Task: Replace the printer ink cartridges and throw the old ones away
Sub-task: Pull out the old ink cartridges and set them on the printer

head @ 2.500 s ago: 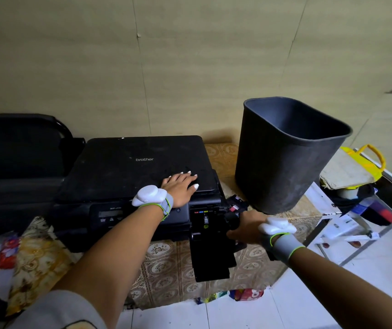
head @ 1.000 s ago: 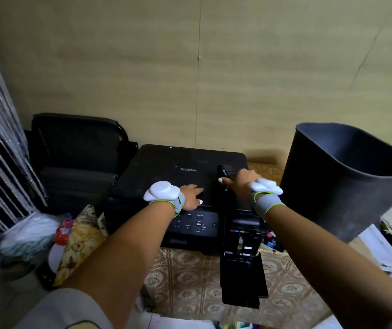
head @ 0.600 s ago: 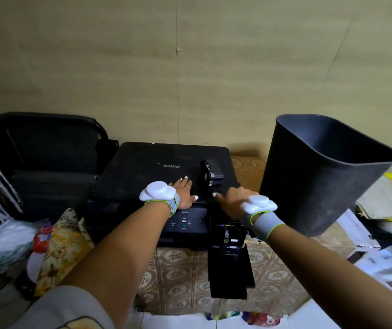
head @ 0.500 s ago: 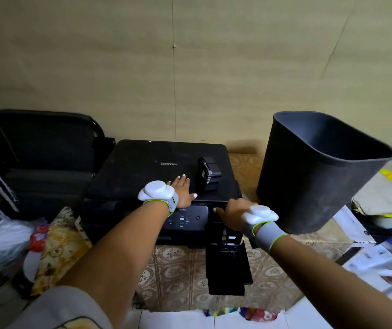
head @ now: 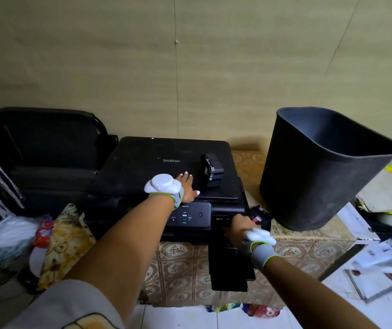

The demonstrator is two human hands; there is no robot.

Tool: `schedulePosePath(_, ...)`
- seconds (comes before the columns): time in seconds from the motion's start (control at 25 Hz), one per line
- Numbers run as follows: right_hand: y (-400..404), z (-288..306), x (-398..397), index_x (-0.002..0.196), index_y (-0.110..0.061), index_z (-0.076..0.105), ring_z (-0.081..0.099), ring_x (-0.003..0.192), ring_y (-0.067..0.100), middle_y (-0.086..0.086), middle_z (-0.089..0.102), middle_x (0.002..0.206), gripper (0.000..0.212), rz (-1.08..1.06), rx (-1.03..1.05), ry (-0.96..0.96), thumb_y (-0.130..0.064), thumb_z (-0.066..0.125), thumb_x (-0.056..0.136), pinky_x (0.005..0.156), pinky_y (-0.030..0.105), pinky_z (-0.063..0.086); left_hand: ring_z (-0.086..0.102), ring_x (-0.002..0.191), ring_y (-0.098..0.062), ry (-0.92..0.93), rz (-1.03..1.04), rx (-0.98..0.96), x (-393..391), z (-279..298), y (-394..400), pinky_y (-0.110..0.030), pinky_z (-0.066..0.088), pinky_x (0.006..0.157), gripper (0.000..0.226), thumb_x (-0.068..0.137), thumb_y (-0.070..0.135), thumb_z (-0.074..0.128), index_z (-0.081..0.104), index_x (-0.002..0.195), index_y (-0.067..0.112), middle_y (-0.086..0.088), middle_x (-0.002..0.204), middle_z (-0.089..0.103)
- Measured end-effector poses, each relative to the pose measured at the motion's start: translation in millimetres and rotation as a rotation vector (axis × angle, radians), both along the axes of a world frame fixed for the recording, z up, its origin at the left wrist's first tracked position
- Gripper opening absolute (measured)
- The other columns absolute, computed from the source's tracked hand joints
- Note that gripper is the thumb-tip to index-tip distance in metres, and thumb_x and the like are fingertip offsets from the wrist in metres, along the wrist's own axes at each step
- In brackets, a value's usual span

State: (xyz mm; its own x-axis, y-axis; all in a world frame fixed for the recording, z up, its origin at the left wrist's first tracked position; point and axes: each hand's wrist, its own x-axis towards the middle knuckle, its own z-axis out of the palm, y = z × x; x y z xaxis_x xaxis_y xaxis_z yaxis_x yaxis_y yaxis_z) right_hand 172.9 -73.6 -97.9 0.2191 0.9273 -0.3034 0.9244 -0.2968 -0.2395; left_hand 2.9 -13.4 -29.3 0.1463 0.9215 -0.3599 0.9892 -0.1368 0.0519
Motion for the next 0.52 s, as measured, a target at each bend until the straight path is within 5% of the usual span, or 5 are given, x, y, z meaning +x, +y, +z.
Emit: schedulePosePath(0.52, 3.5, 1.6, -9.8, 0.097, -0.012, 0.061, 0.062, 0.098, 0.033, 0.01, 0.066, 0.111, 0.026, -0.083, 0.016, 0.057, -0.027, 0.057, 0.076, 0.075, 0.039, 0.047, -0.001, 0.15, -0.02, -0.056, 0.009, 0.017, -3.8, -3.9, 0.4, -0.034, 0.007, 0.12, 0.068, 0.1, 0.04, 0.033, 0.004, 0.153, 0.008, -0.006, 0.162, -0.004)
